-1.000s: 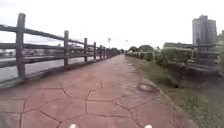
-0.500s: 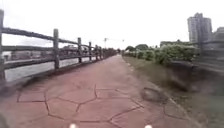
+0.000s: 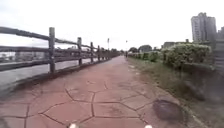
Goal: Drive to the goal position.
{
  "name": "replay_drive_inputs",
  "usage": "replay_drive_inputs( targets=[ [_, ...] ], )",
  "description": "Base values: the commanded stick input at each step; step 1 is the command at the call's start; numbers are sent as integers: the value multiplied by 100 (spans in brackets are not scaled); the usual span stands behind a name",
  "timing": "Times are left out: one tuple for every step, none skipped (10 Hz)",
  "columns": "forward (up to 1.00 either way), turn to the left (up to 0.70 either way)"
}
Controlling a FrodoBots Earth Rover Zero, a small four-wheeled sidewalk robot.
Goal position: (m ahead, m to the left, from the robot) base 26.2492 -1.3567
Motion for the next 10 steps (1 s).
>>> replay_drive_inputs(
  targets=[
    [91, 0],
    [91, 0],
    [91, -14],
    [91, -36],
    [91, -36],
    [91, -36],
    [91, -36],
    [91, -36],
    [91, -36],
    [91, -36]
  ],
)
